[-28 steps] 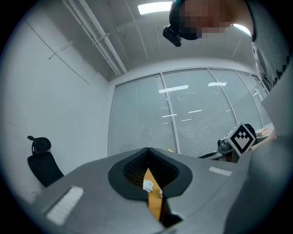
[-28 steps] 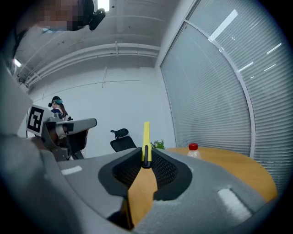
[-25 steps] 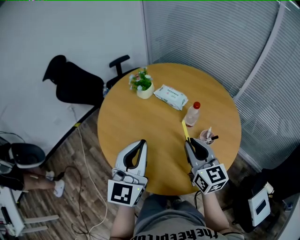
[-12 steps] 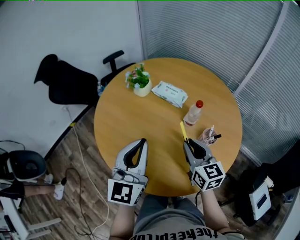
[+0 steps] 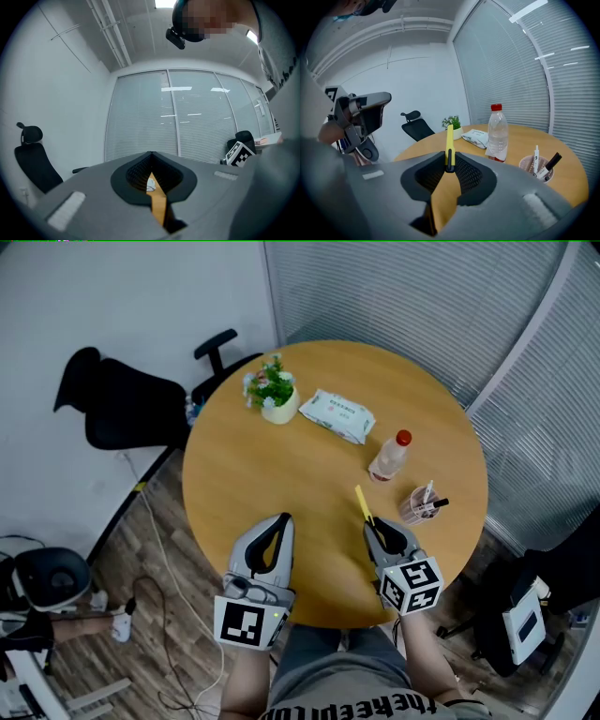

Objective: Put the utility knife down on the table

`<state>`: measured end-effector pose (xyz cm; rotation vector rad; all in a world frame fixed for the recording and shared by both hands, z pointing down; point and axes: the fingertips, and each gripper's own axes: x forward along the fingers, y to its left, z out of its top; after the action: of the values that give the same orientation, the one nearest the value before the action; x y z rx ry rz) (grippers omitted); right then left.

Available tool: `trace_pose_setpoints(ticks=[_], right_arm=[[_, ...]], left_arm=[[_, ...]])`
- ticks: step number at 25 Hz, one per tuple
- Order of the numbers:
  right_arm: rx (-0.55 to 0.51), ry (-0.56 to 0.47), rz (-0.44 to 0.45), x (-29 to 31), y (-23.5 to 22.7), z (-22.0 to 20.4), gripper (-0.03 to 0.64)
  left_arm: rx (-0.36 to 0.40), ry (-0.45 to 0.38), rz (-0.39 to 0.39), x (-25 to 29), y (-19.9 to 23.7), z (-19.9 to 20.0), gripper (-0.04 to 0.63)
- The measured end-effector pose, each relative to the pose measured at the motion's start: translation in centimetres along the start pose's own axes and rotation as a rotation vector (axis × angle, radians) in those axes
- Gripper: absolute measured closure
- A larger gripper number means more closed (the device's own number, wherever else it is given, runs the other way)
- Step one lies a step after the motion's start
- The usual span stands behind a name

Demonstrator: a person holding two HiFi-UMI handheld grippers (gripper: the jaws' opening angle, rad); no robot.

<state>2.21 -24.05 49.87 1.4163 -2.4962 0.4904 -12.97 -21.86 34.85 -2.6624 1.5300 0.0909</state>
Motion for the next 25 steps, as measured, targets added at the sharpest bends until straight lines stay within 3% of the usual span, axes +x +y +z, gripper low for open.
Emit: trace_pose_setpoints(ticks=[25], right_arm=[[0.044,0.261,-0.095,2.5,-1.5,-10.0,0.549]], left_arm=[[-0.033,0.038,-0.025,-0.5,2.0,-2.3,0.581]])
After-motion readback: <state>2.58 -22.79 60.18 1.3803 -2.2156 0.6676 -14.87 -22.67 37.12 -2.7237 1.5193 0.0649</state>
